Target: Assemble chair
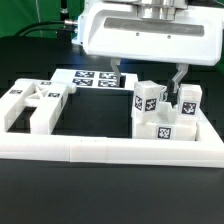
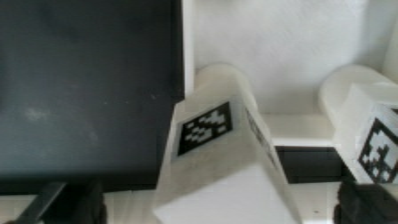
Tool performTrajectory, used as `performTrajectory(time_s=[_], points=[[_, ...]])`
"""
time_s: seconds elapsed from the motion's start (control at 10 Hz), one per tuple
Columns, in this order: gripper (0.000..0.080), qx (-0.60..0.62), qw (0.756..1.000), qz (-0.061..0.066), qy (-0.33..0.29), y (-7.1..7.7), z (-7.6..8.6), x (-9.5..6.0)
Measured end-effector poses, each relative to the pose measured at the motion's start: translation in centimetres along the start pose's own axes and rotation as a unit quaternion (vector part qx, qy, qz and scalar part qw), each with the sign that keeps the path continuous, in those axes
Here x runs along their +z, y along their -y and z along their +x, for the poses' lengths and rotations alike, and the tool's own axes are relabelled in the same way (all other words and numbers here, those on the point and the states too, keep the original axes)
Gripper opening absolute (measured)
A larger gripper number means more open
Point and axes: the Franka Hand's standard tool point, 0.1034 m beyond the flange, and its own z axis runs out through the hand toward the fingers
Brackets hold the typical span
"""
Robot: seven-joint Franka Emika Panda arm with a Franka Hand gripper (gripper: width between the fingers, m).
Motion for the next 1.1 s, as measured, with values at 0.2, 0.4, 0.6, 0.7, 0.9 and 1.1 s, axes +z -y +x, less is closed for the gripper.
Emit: performTrajectory(time_s=[0.2,0.4,0.6,0.7,0.9,1.1], points=[[0.0648,0.004,0.998,0.006,0.059,0.02,-0.1,-0.2],[0.0648,0.0,0.998,0.006,0.07,-0.09,-0.17,-0.09],[0.0648,-0.025,0.997,0.007,0.07,-0.18,-0.18,-0.06],[0.0648,-0.06,0.996,0.006,0.07,-0.34,-0.16,-0.05],[0.0648,-0.109,0.992,0.008,0.07,-0.6,-0.14,-0.03],[0.0648,-0.17,0.983,0.007,0.07,-0.91,-0.11,-0.01]])
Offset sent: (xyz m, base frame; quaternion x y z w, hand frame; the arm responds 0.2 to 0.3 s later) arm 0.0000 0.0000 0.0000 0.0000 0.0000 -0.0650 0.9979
